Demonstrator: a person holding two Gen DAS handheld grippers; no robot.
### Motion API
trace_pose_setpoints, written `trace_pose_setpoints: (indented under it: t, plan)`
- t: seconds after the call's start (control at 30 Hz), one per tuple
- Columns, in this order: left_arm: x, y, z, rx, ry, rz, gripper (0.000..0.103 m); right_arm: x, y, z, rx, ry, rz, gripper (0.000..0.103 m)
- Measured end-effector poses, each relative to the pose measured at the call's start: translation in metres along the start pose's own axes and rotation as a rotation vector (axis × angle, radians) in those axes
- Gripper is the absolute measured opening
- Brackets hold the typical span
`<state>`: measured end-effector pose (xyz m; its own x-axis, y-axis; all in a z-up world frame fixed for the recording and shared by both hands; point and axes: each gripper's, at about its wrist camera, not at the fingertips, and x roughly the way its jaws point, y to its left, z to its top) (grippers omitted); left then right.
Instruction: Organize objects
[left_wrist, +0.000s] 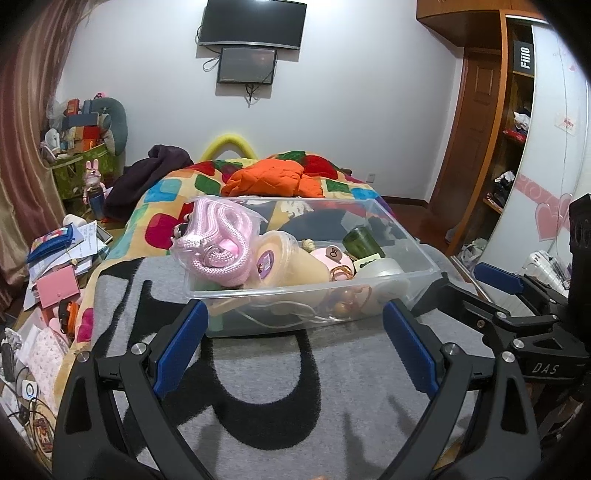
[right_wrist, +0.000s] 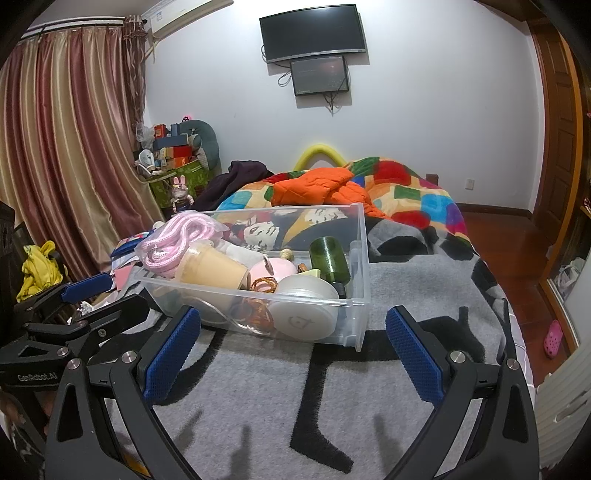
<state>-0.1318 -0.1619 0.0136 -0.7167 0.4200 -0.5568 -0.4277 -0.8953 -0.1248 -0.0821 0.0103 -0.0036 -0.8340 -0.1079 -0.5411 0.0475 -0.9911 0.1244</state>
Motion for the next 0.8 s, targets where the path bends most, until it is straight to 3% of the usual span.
trace_pose_setpoints:
  t: [0.8]
  plan:
    - [0.0030, -0.0021, -0.0024, 0.013, 0.026, 0.001, 0.096, -0.0029, 0.0060, -0.0026, -0.001, 0.001, 0.005, 0.100]
